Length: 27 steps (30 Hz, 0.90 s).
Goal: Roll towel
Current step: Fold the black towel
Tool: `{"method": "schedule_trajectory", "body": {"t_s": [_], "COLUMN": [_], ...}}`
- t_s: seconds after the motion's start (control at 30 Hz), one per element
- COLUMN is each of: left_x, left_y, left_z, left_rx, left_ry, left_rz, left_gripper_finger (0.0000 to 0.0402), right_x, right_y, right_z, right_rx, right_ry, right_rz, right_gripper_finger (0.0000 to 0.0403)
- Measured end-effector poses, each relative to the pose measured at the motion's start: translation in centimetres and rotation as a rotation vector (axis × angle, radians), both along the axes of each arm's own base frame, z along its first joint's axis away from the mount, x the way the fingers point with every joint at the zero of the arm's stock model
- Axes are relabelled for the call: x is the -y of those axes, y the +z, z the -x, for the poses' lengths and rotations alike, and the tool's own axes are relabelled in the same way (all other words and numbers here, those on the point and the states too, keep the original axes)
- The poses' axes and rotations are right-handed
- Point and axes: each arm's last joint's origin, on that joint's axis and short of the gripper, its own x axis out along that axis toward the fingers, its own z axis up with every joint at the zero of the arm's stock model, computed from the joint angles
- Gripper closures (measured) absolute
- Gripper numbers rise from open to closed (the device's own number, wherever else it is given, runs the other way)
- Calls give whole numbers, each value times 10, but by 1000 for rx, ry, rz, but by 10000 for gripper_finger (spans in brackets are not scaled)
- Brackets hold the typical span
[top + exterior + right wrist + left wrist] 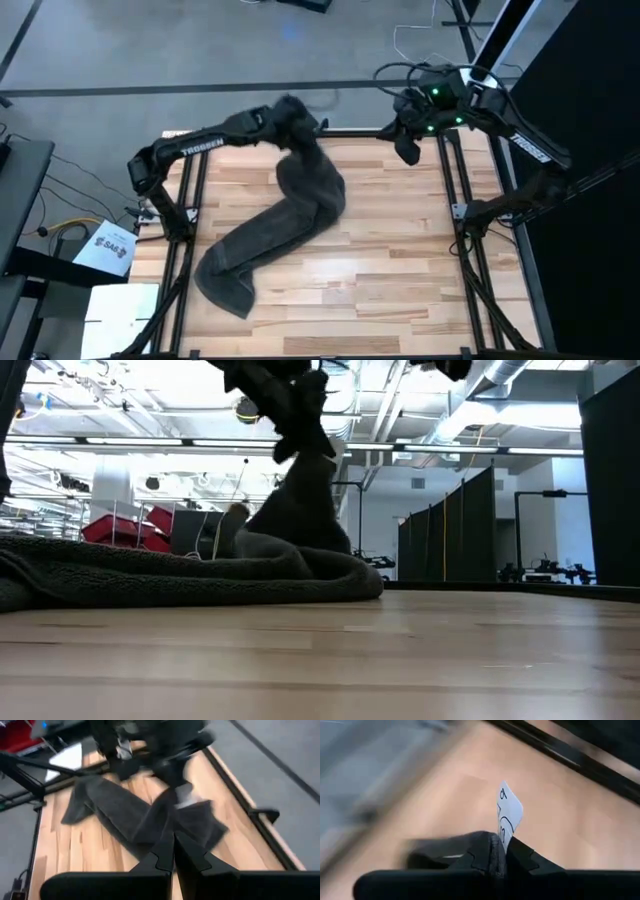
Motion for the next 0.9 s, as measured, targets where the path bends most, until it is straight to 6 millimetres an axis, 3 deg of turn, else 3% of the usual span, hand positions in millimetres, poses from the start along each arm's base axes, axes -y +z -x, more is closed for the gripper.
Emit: {"method": "schedule_trajectory", "body": {"t_s": [0.1,0.2,0.3,0.47,0.6,0.8,0.9], "left_x": [35,61,86,127,150,165,167], "left_y": [-26,-51,-78,-112,-123,-123,-123], "left_z": [2,5,9,13,14,13,13], "left_rx": [-270,-499,-580,-620,-612,-603,-607], "left_ry": [-191,-263,-294,-306,-294,-260,-235], "left_rz": [-6,-24,-3,24,28,45,59], "left_gripper_finger": [384,384,384,384,384,384,384], "right_x": [-5,-2,8,38,69,112,127], "right_y": [-15,-44,-82,-124,-169,-236,-255], "right_z": [1,-8,-27,-60,-95,-147,-173], "right_rx": [-57,-101,-119,-66,-82,-108,-113], "right_ry": [16,25,39,41,38,118,153], "right_rz": [-28,-52,-38,33,12,-62,-53], "right_gripper_finger": [403,402,395,359,322,284,267]}}
